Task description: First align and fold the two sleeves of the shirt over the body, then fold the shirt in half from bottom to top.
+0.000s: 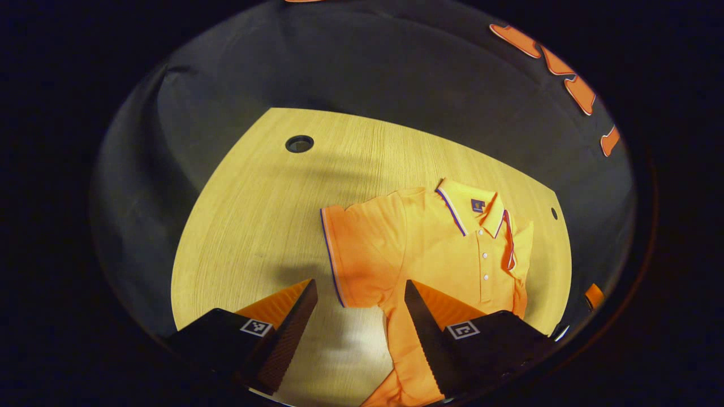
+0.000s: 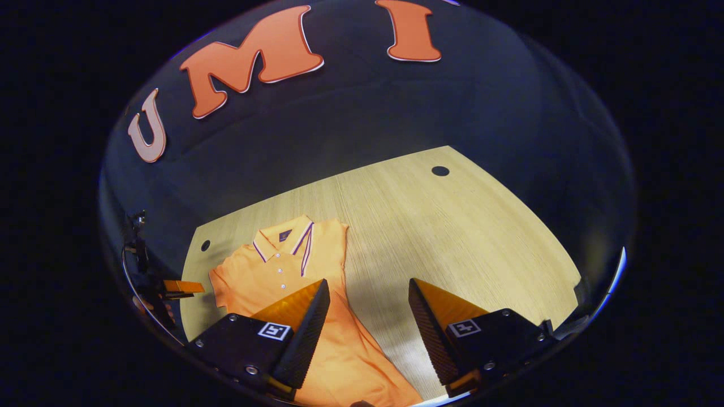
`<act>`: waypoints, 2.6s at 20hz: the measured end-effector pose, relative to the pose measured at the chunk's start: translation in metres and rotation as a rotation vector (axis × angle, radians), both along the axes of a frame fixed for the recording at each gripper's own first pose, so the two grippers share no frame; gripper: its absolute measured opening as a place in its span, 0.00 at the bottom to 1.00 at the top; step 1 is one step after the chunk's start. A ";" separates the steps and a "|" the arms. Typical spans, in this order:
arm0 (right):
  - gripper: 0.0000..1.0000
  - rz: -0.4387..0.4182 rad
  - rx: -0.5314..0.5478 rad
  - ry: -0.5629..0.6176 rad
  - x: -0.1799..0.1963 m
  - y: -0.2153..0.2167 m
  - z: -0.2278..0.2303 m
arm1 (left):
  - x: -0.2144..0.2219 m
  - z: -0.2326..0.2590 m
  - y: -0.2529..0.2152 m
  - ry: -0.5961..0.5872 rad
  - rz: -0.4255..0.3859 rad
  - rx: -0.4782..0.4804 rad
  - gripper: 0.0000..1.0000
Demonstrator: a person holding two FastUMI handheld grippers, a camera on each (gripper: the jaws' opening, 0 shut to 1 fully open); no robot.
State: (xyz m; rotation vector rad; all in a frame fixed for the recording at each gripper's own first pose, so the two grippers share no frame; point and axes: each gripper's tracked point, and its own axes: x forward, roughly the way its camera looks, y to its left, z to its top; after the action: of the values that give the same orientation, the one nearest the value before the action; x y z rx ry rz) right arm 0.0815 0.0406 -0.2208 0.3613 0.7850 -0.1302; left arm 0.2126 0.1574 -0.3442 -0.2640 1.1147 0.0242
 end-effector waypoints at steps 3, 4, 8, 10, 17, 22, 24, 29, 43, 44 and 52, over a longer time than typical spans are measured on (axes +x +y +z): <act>0.87 -0.025 -0.064 -0.030 -0.025 -0.006 0.014 | 0.014 -0.020 0.004 0.061 -0.038 0.026 0.96; 0.88 -0.028 -0.077 -0.055 -0.030 -0.007 0.022 | 0.020 -0.024 0.004 0.078 -0.042 0.025 0.96; 0.90 -0.036 -0.157 -0.154 -0.039 -0.010 0.049 | 0.037 -0.048 0.012 0.145 -0.040 0.055 0.96; 0.93 -0.030 -0.189 -0.185 -0.049 -0.012 0.060 | 0.042 -0.058 0.014 0.171 -0.053 0.066 0.95; 0.95 -0.046 -0.260 -0.225 -0.088 -0.024 0.077 | 0.052 -0.070 0.009 0.228 -0.101 0.140 0.78; 0.95 -0.073 -0.299 -0.188 -0.111 -0.043 0.067 | 0.053 -0.065 0.001 0.228 -0.113 0.143 0.32; 0.95 -0.080 -0.295 -0.173 -0.117 -0.048 0.059 | 0.057 -0.062 -0.002 0.214 -0.123 0.130 0.07; 0.95 -0.082 -0.297 -0.156 -0.121 -0.054 0.053 | 0.071 -0.032 -0.017 0.103 -0.171 0.094 0.07; 0.96 -0.084 -0.292 -0.148 -0.121 -0.041 0.055 | 0.095 0.009 -0.161 -0.034 -0.483 -0.076 0.53; 0.96 -0.085 -0.293 -0.148 -0.122 -0.040 0.056 | 0.093 0.013 -0.166 -0.040 -0.486 -0.100 0.64; 0.96 -0.043 -0.314 -0.209 -0.112 -0.029 0.058 | 0.065 0.076 -0.128 -0.280 -0.389 -0.031 0.93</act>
State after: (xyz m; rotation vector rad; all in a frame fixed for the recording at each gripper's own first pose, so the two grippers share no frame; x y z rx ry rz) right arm -0.0302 0.0111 -0.1623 0.0912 0.5395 -0.2483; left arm 0.2780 0.0291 -0.2684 -0.0706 0.8726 -0.3659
